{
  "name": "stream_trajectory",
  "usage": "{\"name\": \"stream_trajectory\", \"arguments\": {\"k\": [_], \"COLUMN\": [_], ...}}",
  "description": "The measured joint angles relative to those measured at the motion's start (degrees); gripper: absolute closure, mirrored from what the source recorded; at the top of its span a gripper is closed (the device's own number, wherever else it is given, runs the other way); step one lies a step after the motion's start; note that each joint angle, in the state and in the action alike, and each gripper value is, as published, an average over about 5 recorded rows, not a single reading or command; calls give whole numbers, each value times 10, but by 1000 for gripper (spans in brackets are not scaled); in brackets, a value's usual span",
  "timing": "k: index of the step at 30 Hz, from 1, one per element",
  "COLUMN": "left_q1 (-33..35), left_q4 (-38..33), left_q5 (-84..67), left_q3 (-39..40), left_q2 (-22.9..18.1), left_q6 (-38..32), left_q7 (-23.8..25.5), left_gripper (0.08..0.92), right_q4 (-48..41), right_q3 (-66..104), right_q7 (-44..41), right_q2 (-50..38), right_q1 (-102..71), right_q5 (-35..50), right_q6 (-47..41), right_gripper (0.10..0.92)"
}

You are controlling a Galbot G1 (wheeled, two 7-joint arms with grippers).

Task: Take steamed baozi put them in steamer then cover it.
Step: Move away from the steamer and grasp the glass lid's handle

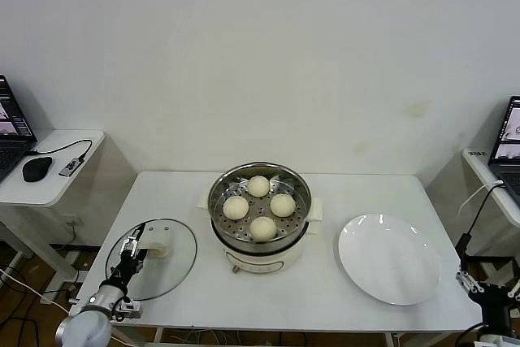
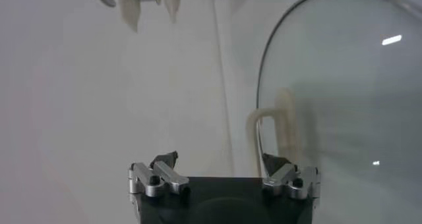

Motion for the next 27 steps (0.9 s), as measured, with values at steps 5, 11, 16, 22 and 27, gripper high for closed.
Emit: {"name": "stream_trajectory", "arguments": {"k": [5, 11, 16, 22, 27], "left_q1": [-17, -30, -34, -41, -44], "left_q4": [18, 40, 48, 60, 71], "left_q5": [2, 2, 1, -2, -11], "left_q3": [4, 7, 8, 10, 12], "left_q2": [-2, -4, -4, -5, -6], "left_q6": [-1, -3, -6, -10, -19], "left_q7": [0, -1, -1, 1, -2], "left_gripper": [177, 273, 420, 593, 732], "right_q4": [-2, -1, 0, 1, 5], "right_q3": [0, -2, -4, -4, -4], "right_q7": [0, -1, -1, -1, -2], "right_q2": [2, 6, 8, 9, 8], "right_q1": [-2, -6, -8, -10, -13], "right_q5": [-4, -9, -12, -15, -15], "right_q6": [1, 4, 6, 7, 7], "right_gripper": [203, 203, 203, 203, 203]}}
